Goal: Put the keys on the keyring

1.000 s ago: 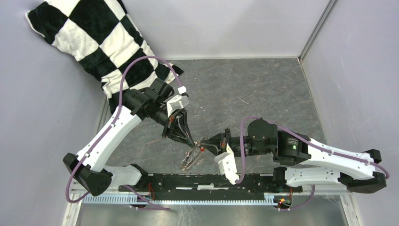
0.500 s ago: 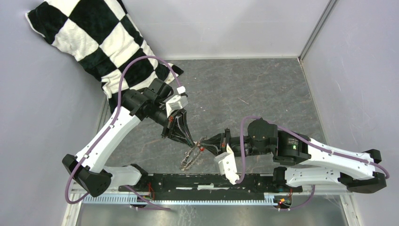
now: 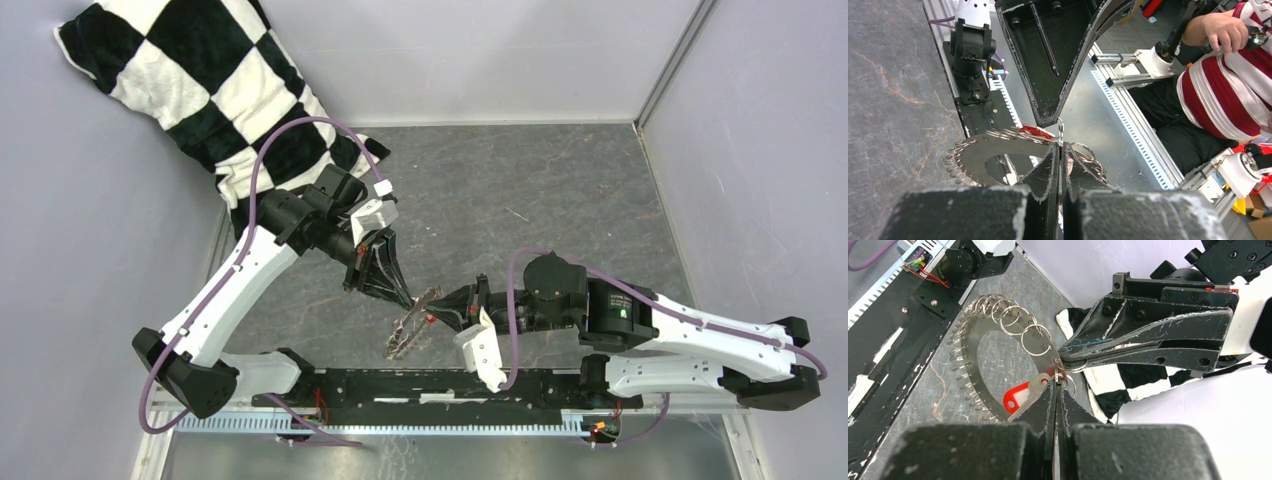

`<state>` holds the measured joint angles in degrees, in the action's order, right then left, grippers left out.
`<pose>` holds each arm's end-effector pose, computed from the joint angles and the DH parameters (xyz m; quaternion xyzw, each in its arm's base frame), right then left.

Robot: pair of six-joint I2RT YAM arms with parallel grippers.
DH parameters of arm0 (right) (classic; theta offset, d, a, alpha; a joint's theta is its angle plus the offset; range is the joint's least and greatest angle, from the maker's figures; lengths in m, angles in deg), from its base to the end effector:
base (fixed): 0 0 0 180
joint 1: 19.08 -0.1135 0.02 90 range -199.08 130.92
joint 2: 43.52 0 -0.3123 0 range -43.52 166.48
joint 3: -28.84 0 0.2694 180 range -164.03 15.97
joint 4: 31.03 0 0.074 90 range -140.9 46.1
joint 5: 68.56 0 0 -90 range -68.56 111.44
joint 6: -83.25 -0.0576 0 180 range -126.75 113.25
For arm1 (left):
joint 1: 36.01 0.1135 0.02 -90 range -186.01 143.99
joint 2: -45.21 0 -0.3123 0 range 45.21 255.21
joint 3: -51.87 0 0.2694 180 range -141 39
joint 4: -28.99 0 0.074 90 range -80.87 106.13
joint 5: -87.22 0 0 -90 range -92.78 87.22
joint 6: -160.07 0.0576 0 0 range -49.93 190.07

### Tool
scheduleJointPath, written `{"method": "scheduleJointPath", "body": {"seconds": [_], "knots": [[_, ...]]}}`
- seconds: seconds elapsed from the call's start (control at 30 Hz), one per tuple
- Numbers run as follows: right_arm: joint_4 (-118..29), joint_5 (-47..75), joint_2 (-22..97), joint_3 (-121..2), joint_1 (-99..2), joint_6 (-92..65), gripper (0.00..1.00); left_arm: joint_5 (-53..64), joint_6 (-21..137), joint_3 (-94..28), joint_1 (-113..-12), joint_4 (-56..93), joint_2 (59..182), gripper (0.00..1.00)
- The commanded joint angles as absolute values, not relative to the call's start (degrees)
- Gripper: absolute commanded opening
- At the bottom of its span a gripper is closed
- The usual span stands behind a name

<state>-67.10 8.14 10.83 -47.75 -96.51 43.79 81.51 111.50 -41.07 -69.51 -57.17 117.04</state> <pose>0.0336 0.2114 0.4381 -0.7339 0.2787 0.2311 0.5747 0.1415 -0.1624 0.4350 0.5554 0.4864 -0.6425 0.2051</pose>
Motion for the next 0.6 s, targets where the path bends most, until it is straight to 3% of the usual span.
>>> {"method": "scheduleJointPath", "body": {"seconds": [0.0, 0.57], "knots": [[-64.6, 7.3, 10.3, -48.2, -96.8, 43.2, 0.01, 83.7, 109.7, -41.9, -69.2, -55.4, 115.8, 0.02], [-63.1, 8.0, 10.5, -48.7, -96.8, 43.4, 0.01, 80.5, 109.7, -41.0, -69.2, -55.4, 115.4, 0.02]]}}
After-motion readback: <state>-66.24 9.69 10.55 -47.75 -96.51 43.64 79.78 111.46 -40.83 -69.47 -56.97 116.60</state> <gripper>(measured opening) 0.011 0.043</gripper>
